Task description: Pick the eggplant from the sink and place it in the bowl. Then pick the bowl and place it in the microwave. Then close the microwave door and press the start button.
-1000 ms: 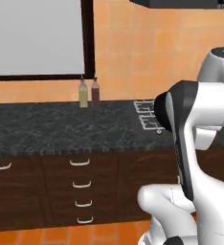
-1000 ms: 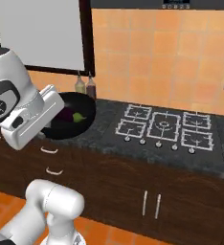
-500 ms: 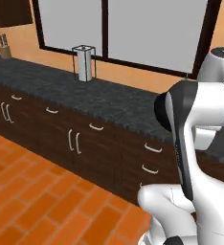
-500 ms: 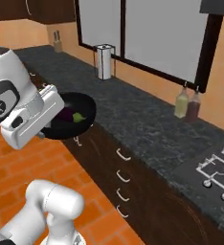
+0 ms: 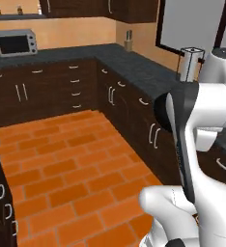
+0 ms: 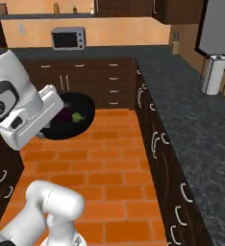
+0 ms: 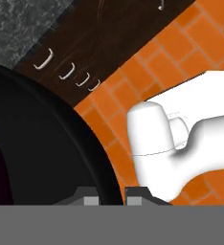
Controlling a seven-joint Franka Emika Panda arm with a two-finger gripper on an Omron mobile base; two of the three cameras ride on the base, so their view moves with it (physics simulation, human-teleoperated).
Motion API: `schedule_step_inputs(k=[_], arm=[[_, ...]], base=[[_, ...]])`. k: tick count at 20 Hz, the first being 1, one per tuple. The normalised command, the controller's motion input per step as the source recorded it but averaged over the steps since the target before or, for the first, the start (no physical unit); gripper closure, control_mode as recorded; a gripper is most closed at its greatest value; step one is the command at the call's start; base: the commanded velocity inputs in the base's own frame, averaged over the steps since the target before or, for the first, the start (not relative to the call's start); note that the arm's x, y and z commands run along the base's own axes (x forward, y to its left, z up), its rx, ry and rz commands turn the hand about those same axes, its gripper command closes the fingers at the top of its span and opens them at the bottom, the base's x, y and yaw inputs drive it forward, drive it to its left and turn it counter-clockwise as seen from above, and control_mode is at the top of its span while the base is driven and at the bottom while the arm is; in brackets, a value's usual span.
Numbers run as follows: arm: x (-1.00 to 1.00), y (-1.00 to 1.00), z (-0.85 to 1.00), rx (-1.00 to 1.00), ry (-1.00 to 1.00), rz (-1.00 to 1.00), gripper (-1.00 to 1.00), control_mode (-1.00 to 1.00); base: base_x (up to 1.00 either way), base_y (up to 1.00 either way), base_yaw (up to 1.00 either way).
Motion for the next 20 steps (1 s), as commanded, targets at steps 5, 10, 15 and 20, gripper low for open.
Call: schedule_step_inputs(k=[5,10,15,20], arm=[[0.00,0.00,0.00,0.00,0.00,0.00,1.00,1.00],[0.00,0.00,0.00,0.00,0.00,0.00,1.00,1.00],[0.00,0.00,0.00,0.00,0.00,0.00,1.00,1.00],[0.00,0.00,0.00,0.00,0.00,0.00,1.00,1.00]], base=[[0.51,-0.35,0.64],[0.74,-0.35,0.58],[1.00,-0.44,0.62],[0.93,-0.82,0.50]])
